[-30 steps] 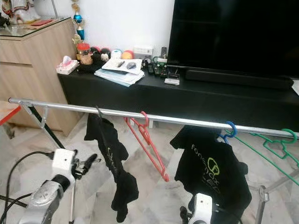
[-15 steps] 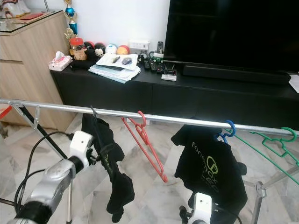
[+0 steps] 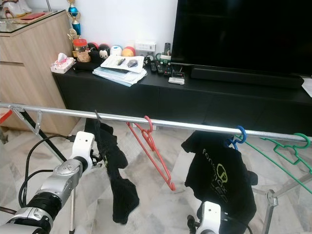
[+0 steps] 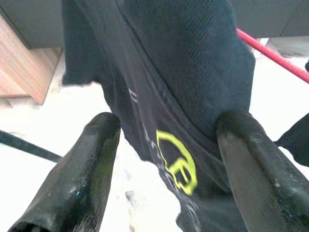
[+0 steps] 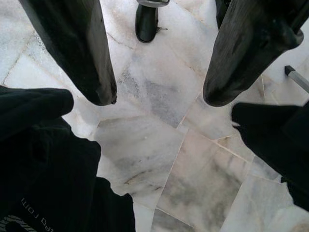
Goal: Hang hanger
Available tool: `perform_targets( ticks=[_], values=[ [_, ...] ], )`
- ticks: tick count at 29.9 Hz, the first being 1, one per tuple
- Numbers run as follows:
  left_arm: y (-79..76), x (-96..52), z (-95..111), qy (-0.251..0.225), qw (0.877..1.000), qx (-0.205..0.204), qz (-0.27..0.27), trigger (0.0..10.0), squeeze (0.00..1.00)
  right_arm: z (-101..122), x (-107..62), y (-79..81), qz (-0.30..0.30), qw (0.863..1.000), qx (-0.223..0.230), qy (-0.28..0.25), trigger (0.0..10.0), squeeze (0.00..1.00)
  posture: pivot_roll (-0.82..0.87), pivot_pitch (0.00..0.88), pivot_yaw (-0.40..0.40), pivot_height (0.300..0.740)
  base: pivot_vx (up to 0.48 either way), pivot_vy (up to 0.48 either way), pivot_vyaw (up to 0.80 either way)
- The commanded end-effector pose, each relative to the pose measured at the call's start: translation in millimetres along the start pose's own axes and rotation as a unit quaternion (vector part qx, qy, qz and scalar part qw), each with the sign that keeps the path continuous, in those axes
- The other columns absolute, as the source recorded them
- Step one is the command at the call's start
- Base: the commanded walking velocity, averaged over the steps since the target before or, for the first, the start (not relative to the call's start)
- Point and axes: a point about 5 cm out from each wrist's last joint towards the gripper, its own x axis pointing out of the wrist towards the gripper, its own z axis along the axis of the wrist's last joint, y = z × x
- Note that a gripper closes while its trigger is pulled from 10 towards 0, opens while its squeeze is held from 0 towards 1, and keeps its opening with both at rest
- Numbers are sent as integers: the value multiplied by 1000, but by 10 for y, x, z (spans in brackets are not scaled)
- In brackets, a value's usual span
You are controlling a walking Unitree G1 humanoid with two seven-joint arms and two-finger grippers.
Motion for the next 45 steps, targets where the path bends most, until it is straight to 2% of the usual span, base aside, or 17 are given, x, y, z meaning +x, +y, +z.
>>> perform_targets(
  ticks=[1,5,8,11,16,17,18,22,24,25,27,29,33,34,36,37,45],
  values=[
    [38,-11,-44,12,1000,2,7,10000,0,-29,-4,-4,-1,1000,1,6,10000,0,156,59,-44,740,0,0,0],
    [70,-9,14,-4,1000,-3,9,10000,0,-29,-4,-5,0,1000,0,6,10000,0,158,58,-45,740,0,0,0],
    [22,-11,90,-25,999,-15,-38,10000,0,-28,-4,-4,0,1000,-1,6,10000,0,158,57,-46,740,0,0,0],
    [-54,-21,109,-30,996,-3,-79,10000,0,-24,-4,-6,0,1000,-1,5,10000,0,156,55,-47,740,0,0,0],
    [-45,-5,132,-32,997,-13,-68,10000,0,-23,-4,-7,0,1000,-1,5,10000,0,157,55,-48,740,0,0,0],
    [-25,6,137,-31,998,-15,-57,10000,263,-23,-4,-7,0,1000,-2,5,10000,0,157,55,-48,740,0,0,0],
    [-1,16,137,-29,998,-21,-45,10000,1000,-23,-4,-7,0,1000,-2,5,10000,0,157,55,-48,740,0,0,0],
    [97,41,158,-29,998,-48,0,10000,1000,-25,-4,-7,0,1000,-2,6,10000,0,148,56,-44,740,0,0,0],
    [112,43,164,-30,998,-51,6,10000,1000,-26,-4,-7,-1,1000,-1,6,10000,0,148,56,-44,740,0,0,0],
    [165,51,169,-27,997,-71,24,10000,1000,-30,-5,-10,-1,1000,-1,6,10000,0,140,56,-42,740,0,0,0],
    [192,56,173,-25,996,-85,32,10000,1000,-34,-6,-12,-2,1000,0,6,10000,0,135,57,-40,740,0,0,0],
    [173,75,190,-26,994,-100,21,10000,1000,-40,-8,-17,-2,1000,0,6,10000,0,128,59,-39,740,0,0,0],
    [91,100,228,-29,995,-99,-11,10000,1000,-49,-10,-24,-3,1000,1,7,10000,0,119,64,-37,740,0,0,0],
    [46,110,253,-32,994,-96,-28,10000,914,-55,-12,-28,-4,1000,1,7,10000,0,114,66,-35,740,0,0,0],
    [17,116,270,-35,994,-94,-39,10000,914,-58,-13,-31,-4,1000,1,7,10000,0,114,66,-35,740,0,0,0],
    [-28,128,297,-37,995,-80,-52,10000,0,-68,-16,-41,-5,1000,1,8,10000,0,108,71,-34,740,0,0,0],
    [-25,143,284,-25,997,-65,-41,10000,0,-108,-29,-79,-9,1000,0,12,10000,0,88,92,-36,740,0,0,0]
  ],
)
